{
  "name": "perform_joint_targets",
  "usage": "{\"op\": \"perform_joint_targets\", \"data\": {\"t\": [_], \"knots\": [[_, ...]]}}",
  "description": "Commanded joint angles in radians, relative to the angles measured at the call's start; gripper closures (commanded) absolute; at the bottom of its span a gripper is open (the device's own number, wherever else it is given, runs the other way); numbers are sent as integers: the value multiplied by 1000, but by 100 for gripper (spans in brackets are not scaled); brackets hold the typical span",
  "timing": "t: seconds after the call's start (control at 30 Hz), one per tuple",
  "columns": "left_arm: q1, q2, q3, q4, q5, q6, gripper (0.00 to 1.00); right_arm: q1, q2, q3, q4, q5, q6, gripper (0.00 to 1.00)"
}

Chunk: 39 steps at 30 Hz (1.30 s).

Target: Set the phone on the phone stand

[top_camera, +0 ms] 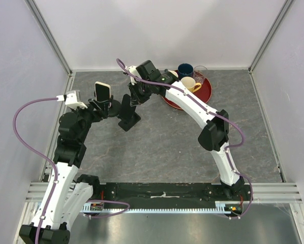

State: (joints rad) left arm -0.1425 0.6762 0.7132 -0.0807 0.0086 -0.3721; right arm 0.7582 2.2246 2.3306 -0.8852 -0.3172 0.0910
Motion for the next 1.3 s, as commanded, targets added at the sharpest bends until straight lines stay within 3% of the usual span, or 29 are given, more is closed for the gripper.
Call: {"op": "perform_joint_targets", "data": {"t": [0.0,1.13,1.27], "knots": [[-2,-6,22,-1,-33,39,25,4,-8,64,74,-25,15,100],[-2,-6,8,15,-13,35,25,6,64,76,123,-39,50,100],[-2,-4,8,16,-15,35,25,6,66,75,112,-34,49,95]]}}
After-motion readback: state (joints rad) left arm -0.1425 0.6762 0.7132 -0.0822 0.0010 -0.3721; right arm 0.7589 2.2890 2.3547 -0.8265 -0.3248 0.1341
